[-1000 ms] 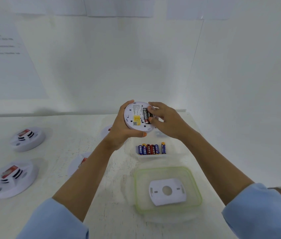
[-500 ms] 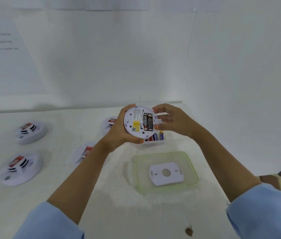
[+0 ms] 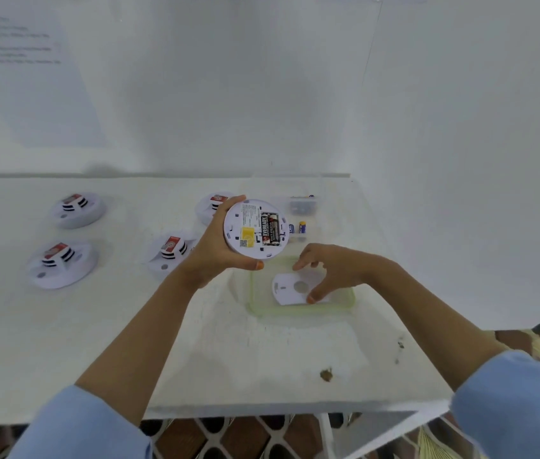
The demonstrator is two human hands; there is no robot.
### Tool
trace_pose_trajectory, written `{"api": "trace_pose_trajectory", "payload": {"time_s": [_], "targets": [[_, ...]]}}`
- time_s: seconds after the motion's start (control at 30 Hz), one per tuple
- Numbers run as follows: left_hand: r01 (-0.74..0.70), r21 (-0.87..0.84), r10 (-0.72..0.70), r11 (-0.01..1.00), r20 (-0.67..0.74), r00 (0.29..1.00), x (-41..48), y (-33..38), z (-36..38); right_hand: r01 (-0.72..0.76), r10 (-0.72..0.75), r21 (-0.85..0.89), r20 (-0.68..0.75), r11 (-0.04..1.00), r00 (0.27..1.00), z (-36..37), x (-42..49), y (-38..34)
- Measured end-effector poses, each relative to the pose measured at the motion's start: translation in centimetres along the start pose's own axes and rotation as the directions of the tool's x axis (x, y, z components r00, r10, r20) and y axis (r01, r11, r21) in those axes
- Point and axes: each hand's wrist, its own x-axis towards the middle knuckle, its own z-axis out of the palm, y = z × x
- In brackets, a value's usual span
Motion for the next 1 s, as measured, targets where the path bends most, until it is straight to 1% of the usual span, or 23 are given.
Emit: {"api": "trace_pose_trajectory", "payload": {"time_s": [0.1, 0.27, 0.4, 0.57, 0.73, 0.8, 0.87, 0.93, 1.0], "targets": [[0.015, 0.001, -0.015, 1.000, -0.003, 1.000, -0.7, 0.1, 0.1, 0.018, -0.017, -0.070, 0.011, 0.997, 1.000, 0.1, 0.1, -0.3], [0.020, -0.015, -0.020, 1.000, -0.026, 0.999, -1.0, 0.3, -0.1, 0.026, -0.036, -0.132, -0.068, 0.991, 0.997, 0.4, 0.3, -0.3], [0.026, 0.000, -0.026, 1.000, -0.015, 1.000, -0.9, 0.6, -0.2, 0.027, -0.038, -0.167, -0.067, 0.986, 0.997, 0.5, 0.4, -0.6], [0.028, 0.029, -0.028, 0.999, 0.012, 1.000, -0.1, 0.7, 0.0, 0.021, -0.040, -0.148, -0.127, 0.989, 0.991, -0.4, 0.0, -0.9], [0.023, -0.034, -0.024, 0.999, -0.010, 1.000, 1.0, 0.8, -0.6, 0.000, -0.019, -0.073, -0.251, 0.997, 0.968, -5.9, -3.2, -1.0], [0.008, -0.041, -0.008, 0.999, -0.006, 1.000, 1.6, 1.0, -0.8, 0.048, -0.058, -0.035, -0.352, 0.998, 0.934, -7.6, -3.5, -1.8], [-0.003, -0.043, 0.004, 0.999, 0.014, 1.000, 2.2, 1.2, -0.9, 0.152, -0.134, 0.008, -0.422, 0.988, 0.896, -8.1, -2.6, -3.5], [-0.021, -0.023, 0.022, 1.000, 0.039, 0.999, 3.0, 1.6, -1.0, 0.216, -0.188, 0.014, -0.446, 0.976, 0.875, -7.9, -1.0, -5.3], [-0.053, 0.018, 0.052, 0.998, 0.052, 0.997, 3.7, 1.9, -1.1, 0.239, -0.217, -0.010, -0.460, 0.971, 0.861, -7.4, 0.6, -6.6]]}}
